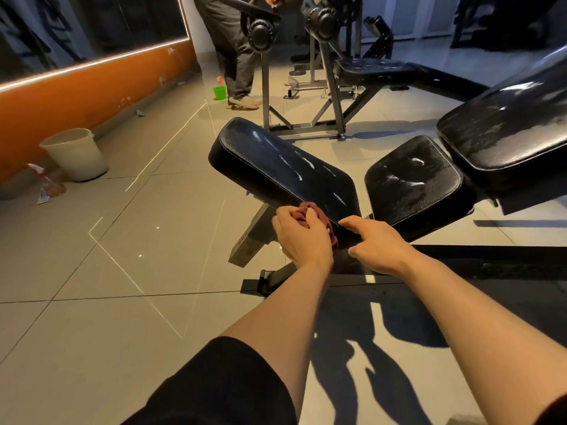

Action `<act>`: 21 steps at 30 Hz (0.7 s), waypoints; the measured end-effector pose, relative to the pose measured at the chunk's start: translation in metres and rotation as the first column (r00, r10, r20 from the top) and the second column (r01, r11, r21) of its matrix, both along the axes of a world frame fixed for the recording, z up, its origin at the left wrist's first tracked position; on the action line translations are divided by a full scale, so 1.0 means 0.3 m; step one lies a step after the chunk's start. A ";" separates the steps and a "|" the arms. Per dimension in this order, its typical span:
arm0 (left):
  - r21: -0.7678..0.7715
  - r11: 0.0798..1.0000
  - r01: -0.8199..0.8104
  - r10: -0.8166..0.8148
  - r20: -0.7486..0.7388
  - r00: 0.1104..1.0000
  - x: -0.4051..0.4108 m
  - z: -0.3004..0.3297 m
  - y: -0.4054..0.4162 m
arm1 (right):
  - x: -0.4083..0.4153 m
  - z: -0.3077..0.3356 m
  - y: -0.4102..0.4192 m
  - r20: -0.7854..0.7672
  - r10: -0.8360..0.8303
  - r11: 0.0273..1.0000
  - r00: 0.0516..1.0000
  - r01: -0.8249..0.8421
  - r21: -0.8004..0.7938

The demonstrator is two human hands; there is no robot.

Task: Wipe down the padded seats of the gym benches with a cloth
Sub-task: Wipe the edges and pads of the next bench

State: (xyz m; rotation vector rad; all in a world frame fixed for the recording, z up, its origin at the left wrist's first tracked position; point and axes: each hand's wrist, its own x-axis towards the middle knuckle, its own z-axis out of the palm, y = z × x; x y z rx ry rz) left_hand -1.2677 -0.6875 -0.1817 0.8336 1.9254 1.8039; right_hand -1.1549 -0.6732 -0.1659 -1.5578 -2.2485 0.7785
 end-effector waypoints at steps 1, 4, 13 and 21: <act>-0.012 1.000 0.020 -0.020 -0.018 1.000 0.001 -0.003 0.000 | -0.001 0.000 -0.002 0.000 0.004 1.000 1.000 -0.004 -0.004; -0.100 0.976 0.191 -0.198 -0.066 0.978 -0.004 -0.028 -0.017 | 0.001 0.011 -0.013 -0.017 0.025 0.999 1.000 -0.025 -0.021; 0.032 0.783 0.621 -0.576 0.411 0.706 -0.094 0.131 -0.093 | -0.014 0.078 -0.063 -0.568 -0.107 0.987 0.816 0.017 -0.161; 0.053 0.719 0.693 -0.681 0.256 0.687 -0.183 0.189 -0.219 | -0.005 0.155 -0.145 -0.721 -0.015 0.958 0.693 -0.196 -0.209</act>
